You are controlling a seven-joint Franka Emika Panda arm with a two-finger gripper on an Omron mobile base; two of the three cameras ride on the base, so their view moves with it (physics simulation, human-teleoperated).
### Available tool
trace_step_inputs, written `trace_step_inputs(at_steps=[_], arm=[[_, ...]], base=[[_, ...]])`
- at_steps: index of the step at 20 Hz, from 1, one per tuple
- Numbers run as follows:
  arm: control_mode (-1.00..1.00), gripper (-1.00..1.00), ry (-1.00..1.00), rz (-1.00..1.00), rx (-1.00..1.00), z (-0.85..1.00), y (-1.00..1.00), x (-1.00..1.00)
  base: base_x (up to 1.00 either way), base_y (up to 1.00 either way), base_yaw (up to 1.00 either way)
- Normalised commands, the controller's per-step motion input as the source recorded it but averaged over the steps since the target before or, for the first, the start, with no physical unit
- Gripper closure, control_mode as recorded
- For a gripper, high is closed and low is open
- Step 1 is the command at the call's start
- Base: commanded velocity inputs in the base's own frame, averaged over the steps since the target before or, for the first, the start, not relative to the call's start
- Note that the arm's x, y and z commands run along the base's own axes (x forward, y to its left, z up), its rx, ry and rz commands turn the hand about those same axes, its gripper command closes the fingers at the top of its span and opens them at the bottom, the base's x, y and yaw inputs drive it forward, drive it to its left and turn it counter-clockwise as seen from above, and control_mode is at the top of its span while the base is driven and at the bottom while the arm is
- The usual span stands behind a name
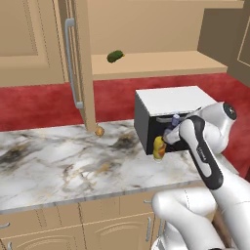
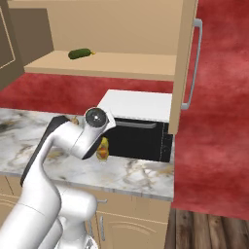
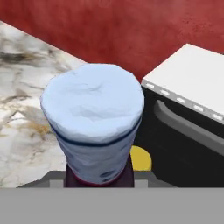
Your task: Pick the condiment bottle and mustard from the counter and place them in the cabinet.
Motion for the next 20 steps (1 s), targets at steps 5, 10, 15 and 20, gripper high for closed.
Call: trace_step_inputs(at_steps=[5,10,15,20], arm=[[-1.00,1.00,-0.03,-0.09,-0.03,0.40,0.10,0.00],[-1.00,1.00,-0.03,-0.09,-0.03,0.35,0.01,0.00],[-1.00,1.00,-0.04,-0.14,0.00,0.40,0.00,0.00],[-1.00,1.00,-0.06,-0.19,0.00,0.40,0.00,-0.01]], base=[[0.00,0.00,0.00],[0.00,0.00,0.00],[0.00,0.00,0.00],[0.00,0.00,0.00]])
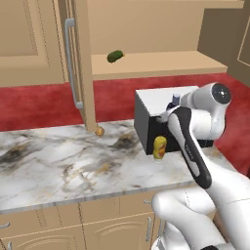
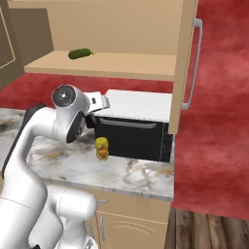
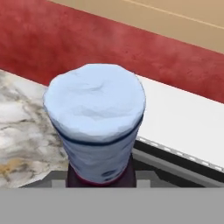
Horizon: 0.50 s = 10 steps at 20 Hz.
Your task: Pick the condiment bottle and mustard from the counter and place them in the cabinet.
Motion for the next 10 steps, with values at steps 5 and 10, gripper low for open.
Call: trace_step_inputs(at_steps=[5,10], arm=[[-1.00,1.00,-0.07,-0.19,0.00,0.49,-0.03,-0.03],[-1.00,1.00,-0.08,-0.12,0.00,0.48,-0.16,0.00]], base=[[0.00,0.00,0.00],[0.00,0.00,0.00]])
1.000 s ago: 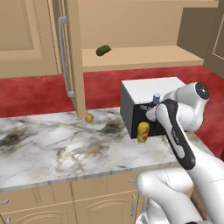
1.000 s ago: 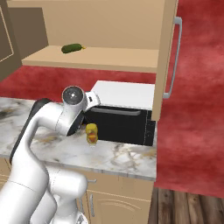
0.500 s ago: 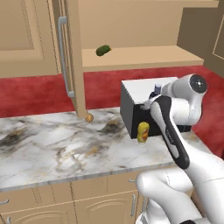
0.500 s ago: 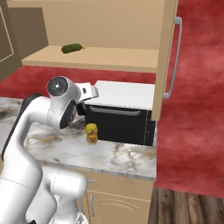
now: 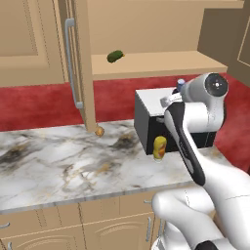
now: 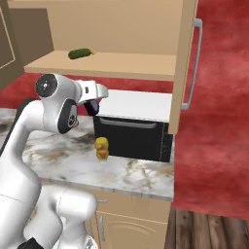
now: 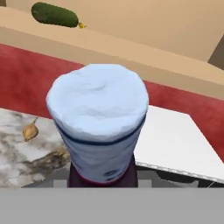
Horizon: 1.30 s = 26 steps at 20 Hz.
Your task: Pick the condiment bottle and mustard from the counter and place them in the cabinet.
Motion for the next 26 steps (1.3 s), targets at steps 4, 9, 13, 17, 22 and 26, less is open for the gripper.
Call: trace_step_inputs(at_steps=[4,9,13,17,22,26], arm=[[-1.00,1.00,-0.09,-0.11,0.00,0.41,-0.16,0.00],[-1.00,1.00,-0.09,-0.11,0.00,0.41,-0.20,0.00],[-1.00,1.00,-0.09,-0.11,0.00,0.42,-0.18,0.00],[-1.00,1.00,-0.06,-0.09,0.00,0.38,-0.24,0.00],[-1.00,1.00,-0.02,-0.03,0.10,0.38,-0.26,0.00],[-1.00,1.00,0.00,0.00,0.15,0.34,-0.24,0.01]], base=[[0.00,0.00,0.00],[0.00,0.00,0.00],[0.00,0.00,0.00],[0.00,0.00,0.00],[0.00,0.00,0.00],[0.00,0.00,0.00]])
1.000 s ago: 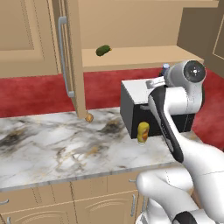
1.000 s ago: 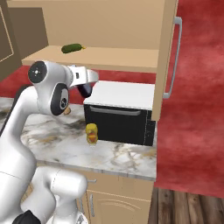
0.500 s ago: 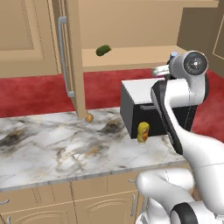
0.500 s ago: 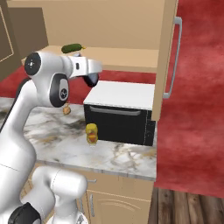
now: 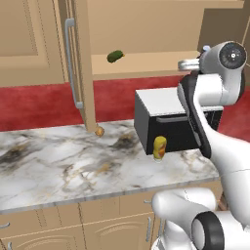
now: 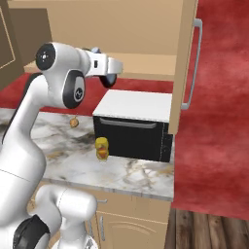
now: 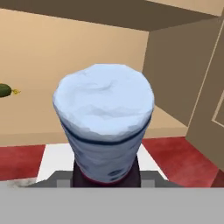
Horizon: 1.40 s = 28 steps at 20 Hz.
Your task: Pick the condiment bottle and mustard from the counter and place them in the cabinet.
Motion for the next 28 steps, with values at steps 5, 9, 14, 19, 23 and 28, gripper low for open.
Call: trace_step_inputs(at_steps=[5,9,14,19,23,28], arm=[[-1.00,1.00,0.00,-0.01,0.02,0.30,-0.14,0.01],[-1.00,1.00,-0.02,-0.02,-0.03,0.30,0.00,0.00],[-1.00,1.00,-0.04,0.00,-0.01,0.06,0.00,0.03],[-1.00,1.00,-0.03,0.00,0.00,0.00,-0.04,0.11],[-1.00,1.00,-0.02,0.00,0.00,-0.15,-0.06,0.15],[-1.00,1.00,-0.01,0.00,0.00,-0.17,-0.04,0.16]], base=[[0.00,0.00,0.00],[0.00,0.00,0.00],[0.00,0.00,0.00],[0.00,0.00,0.00],[0.00,0.00,0.00],[0.00,0.00,0.00]])
